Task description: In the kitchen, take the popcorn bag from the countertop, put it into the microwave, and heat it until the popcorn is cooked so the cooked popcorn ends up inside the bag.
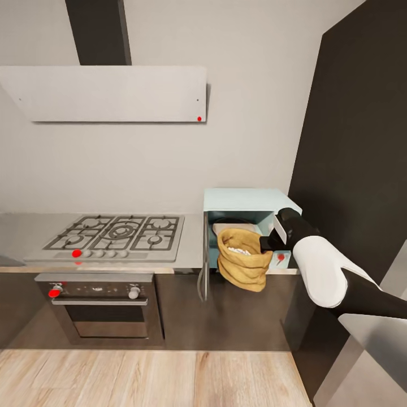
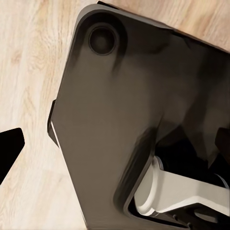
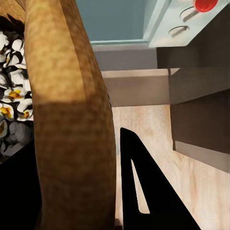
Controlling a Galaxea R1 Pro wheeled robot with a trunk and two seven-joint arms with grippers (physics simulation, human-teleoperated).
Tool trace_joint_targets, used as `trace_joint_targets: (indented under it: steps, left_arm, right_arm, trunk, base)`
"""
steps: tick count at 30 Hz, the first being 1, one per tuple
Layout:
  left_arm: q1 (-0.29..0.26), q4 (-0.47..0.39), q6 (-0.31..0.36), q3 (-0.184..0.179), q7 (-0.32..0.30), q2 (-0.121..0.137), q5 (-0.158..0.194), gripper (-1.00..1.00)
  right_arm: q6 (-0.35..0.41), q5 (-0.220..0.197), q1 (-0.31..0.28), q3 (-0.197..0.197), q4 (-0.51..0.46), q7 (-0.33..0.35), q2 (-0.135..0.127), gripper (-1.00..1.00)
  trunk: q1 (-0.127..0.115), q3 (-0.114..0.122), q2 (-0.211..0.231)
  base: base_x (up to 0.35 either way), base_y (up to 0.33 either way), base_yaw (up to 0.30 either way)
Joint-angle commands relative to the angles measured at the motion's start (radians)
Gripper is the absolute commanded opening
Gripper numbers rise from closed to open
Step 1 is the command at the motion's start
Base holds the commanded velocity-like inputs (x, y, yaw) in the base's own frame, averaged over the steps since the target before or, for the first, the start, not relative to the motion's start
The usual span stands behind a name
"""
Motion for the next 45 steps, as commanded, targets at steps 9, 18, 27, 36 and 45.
trace_joint_targets:
  steps: [9, 18, 27, 36, 45]
  left_arm:
    - [0.0, 0.0, -0.002, 0.0, 0.001, -0.006, 0.002, 1.0]
    - [0.001, 0.0, 0.001, -0.002, 0.001, -0.006, -0.005, 1.0]
    - [0.001, 0.0, 0.001, -0.004, 0.0, -0.006, -0.005, 1.0]
    - [0.001, 0.0, 0.0, -0.002, 0.0, -0.007, -0.005, 1.0]
    - [0.0, 0.0, 0.001, -0.003, 0.0, -0.006, -0.005, 1.0]
  right_arm:
    - [0.004, 0.012, -0.001, -0.005, -0.002, 0.006, 0.003, -1.0]
    - [0.004, 0.007, -0.001, -0.008, -0.002, 0.006, 0.001, -1.0]
    - [-0.108, 0.004, -0.001, -0.011, -0.002, 0.006, -0.002, -1.0]
    - [-0.142, 0.003, 0.019, -0.011, -0.001, 0.007, -0.031, -1.0]
    - [-0.14, 0.002, 0.019, -0.011, 0.0, 0.008, -0.045, -1.0]
  trunk:
    - [-0.011, 0.008, 0.02]
    - [-0.046, 0.036, 0.083]
    - [-0.08, 0.064, 0.146]
    - [-0.115, 0.093, 0.209]
    - [-0.149, 0.121, 0.272]
  base:
    - [0.0, 0.0, 0.0]
    - [0.0, 0.0, 0.0]
    - [0.0, 0.0, 0.0]
    - [0.0, 0.0, 0.0]
    - [0.0, 0.0, 0.0]
